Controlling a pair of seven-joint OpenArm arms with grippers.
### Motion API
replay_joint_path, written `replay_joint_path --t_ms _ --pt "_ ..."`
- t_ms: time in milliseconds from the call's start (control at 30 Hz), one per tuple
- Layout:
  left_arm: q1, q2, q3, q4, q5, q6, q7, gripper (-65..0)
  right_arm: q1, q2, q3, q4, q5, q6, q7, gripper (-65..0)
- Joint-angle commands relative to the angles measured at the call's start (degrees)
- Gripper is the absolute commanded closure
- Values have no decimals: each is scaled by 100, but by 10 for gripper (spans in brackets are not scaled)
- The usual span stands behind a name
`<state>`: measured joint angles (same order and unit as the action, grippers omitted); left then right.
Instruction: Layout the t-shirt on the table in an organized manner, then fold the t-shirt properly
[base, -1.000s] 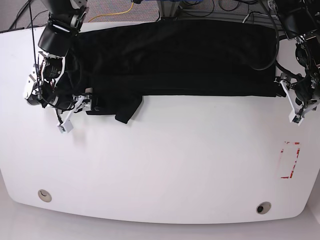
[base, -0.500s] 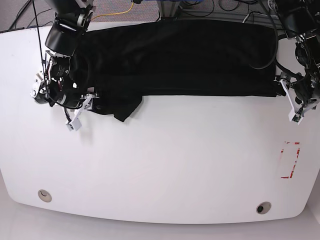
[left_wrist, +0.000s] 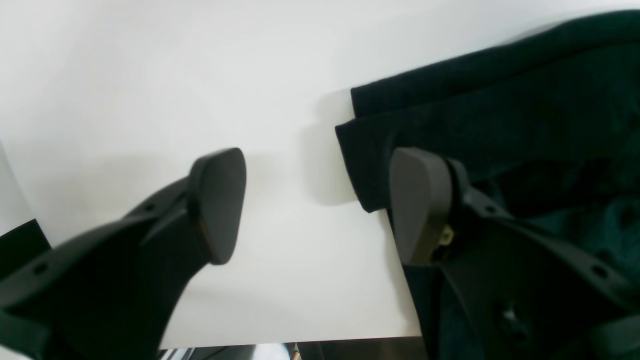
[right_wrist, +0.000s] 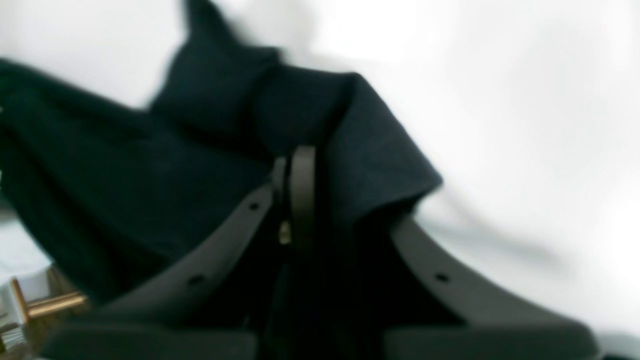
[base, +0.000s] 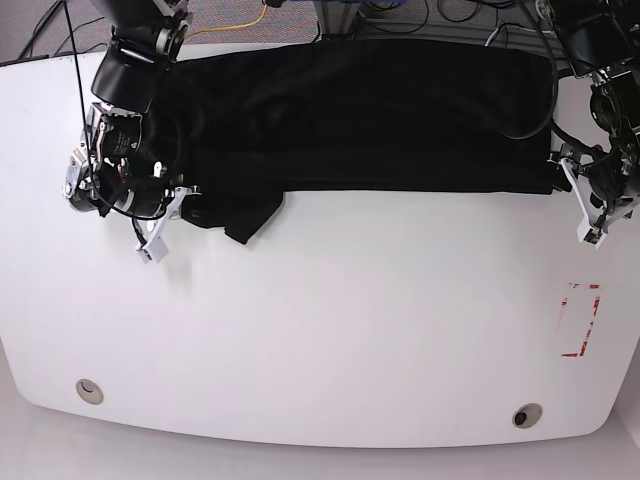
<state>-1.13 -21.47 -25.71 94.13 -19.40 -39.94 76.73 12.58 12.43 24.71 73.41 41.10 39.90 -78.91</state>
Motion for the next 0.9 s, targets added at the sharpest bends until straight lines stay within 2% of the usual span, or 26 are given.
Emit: replay_joint_path --t_ms 0,167,300,433,600,867 --pt "-94 -108 -35 86 -25 -6 -29 -421 144 160 -278 303 641 10 -109 -55" --pt "-94 -108 -26 77 -25 -6 -38 -421 -155 397 -717 558 1749 10 -109 -57" --pt "-94 -108 -18 77 -7 -6 -38 -421 -418 740 -1332 813 2787 10 -109 -57" --pt "-94 -108 -18 69 -7 -6 -47 -421 -656 1012 -1842 1077 3569 10 -109 -57" --pt "-94 -108 -18 69 -7 -6 -47 -421 -999 1294 -2352 1481 4167 10 -109 -57" --pt "-94 -99 -18 69 -7 -6 -55 -421 -1368 1619 -3012 2404 4307 10 -109 -57"
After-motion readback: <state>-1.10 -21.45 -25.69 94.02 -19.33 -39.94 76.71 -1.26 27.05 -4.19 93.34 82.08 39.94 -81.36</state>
